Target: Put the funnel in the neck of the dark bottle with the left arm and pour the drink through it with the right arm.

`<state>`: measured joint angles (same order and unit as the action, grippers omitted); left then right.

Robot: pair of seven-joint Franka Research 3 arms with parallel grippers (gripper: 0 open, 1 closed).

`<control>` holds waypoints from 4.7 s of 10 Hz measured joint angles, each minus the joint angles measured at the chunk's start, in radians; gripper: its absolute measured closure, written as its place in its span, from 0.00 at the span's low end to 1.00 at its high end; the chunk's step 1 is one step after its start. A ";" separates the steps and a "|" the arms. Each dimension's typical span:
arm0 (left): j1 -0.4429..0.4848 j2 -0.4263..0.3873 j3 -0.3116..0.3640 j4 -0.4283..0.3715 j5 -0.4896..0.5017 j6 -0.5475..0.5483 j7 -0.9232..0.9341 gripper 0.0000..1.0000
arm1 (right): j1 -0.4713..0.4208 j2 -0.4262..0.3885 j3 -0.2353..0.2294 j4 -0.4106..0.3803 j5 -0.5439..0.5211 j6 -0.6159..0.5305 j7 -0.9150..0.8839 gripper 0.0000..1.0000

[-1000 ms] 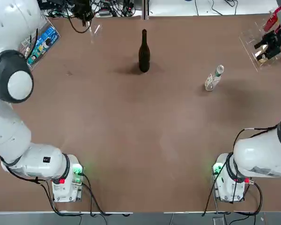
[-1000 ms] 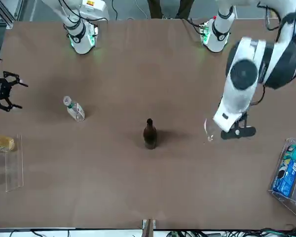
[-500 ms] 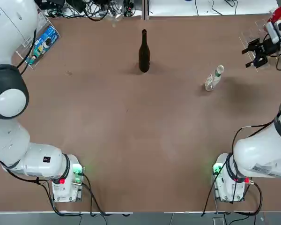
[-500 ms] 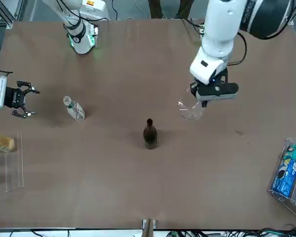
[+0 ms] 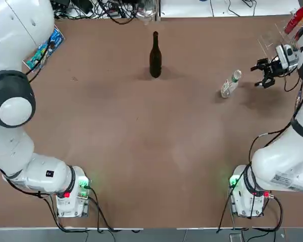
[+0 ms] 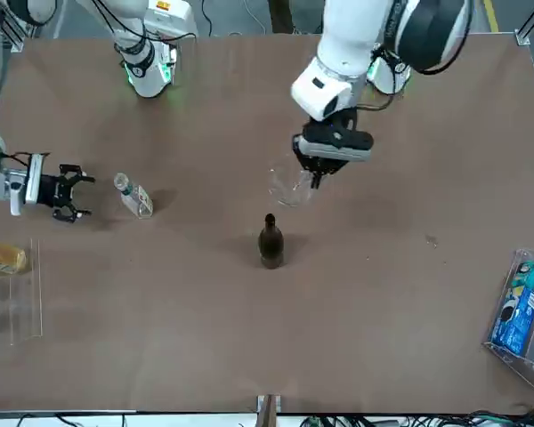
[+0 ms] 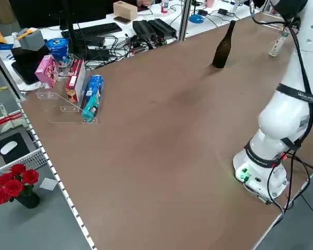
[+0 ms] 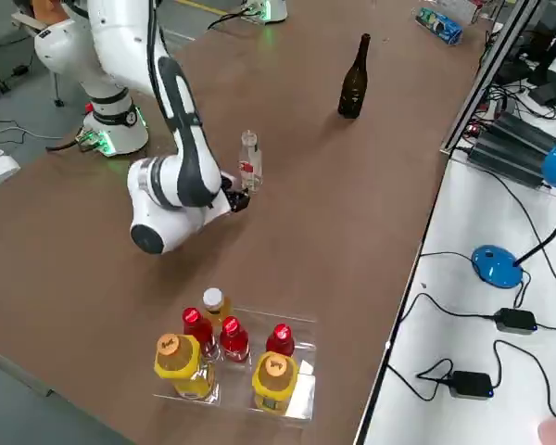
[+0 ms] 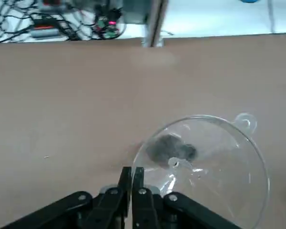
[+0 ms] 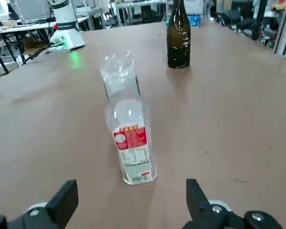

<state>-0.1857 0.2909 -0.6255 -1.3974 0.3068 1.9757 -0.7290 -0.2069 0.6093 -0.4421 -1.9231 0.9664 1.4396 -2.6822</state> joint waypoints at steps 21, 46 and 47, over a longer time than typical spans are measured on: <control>-0.049 0.123 0.005 0.015 0.114 0.060 -0.020 0.96 | -0.006 0.138 0.156 -0.114 0.224 -0.024 -0.095 0.00; -0.133 0.078 0.536 0.053 -0.694 -0.128 0.329 0.00 | 0.000 0.145 0.187 -0.116 0.253 -0.024 -0.088 0.58; -0.178 0.080 0.634 0.050 -0.783 -0.164 0.366 0.00 | 0.000 0.145 0.185 -0.115 0.254 -0.025 -0.080 0.59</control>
<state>-0.3642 0.3712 0.0083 -1.3478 -0.4764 1.8117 -0.3627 -0.2070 0.7544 -0.2566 -2.0382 1.2204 1.4147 -2.7621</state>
